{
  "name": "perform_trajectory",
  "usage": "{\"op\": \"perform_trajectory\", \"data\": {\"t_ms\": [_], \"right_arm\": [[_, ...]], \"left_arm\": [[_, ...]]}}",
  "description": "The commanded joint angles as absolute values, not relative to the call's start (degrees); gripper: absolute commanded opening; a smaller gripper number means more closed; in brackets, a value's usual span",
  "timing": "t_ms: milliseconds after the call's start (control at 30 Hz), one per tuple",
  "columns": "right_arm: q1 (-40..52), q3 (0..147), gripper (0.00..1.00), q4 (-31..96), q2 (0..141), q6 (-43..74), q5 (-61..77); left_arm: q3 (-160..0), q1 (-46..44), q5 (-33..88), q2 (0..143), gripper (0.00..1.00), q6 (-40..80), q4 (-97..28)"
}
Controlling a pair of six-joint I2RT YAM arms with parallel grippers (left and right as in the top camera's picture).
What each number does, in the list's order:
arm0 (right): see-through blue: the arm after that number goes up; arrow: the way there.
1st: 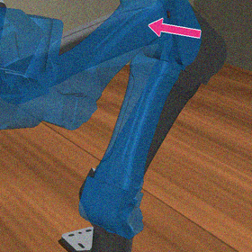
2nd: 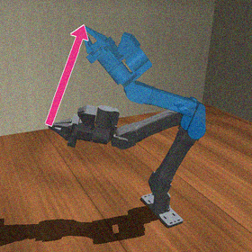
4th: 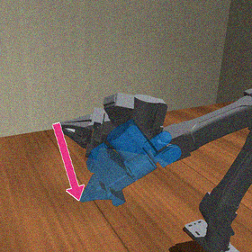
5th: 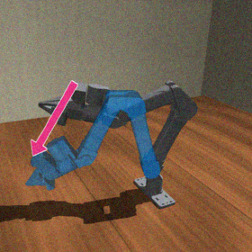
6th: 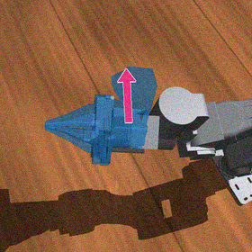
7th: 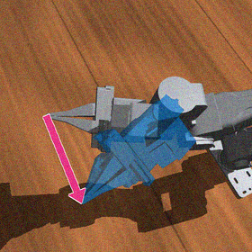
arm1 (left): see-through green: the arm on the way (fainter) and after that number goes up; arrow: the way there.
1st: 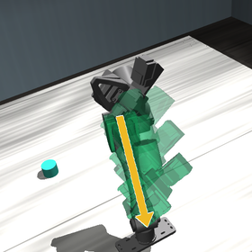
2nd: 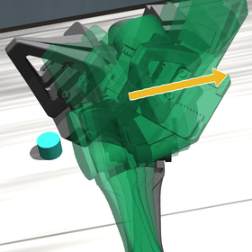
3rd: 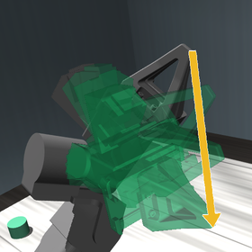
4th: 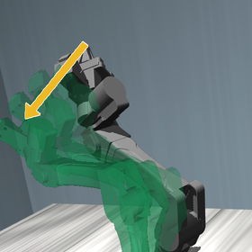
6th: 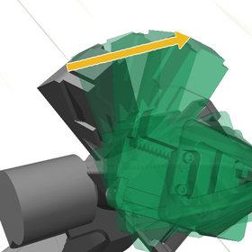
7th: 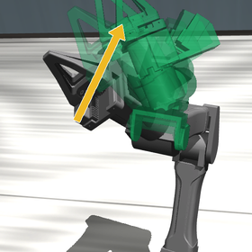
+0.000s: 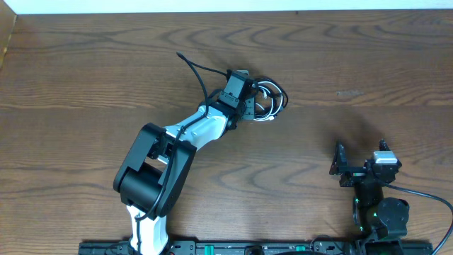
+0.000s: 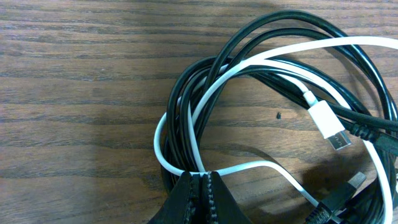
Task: Untangle cables
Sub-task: 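Lower the left gripper onto the black and white cable bundle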
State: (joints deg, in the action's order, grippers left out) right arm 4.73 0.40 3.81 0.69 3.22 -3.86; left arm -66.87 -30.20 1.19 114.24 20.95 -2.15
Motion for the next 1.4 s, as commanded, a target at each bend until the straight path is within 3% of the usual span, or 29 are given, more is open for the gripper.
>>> {"op": "perform_trajectory", "data": {"t_ms": [0,1367], "right_arm": [[4.97,0.32,0.99,4.01,0.38,3.14,-3.95],[4.97,0.32,0.99,4.01,0.38,3.14,-3.95]], "left_arm": [[-67.88,-30.26,-0.71,115.74,0.08,20.60,-3.01],[-67.90,-30.24,3.01,107.70,0.07,17.54,-28.56]]}}
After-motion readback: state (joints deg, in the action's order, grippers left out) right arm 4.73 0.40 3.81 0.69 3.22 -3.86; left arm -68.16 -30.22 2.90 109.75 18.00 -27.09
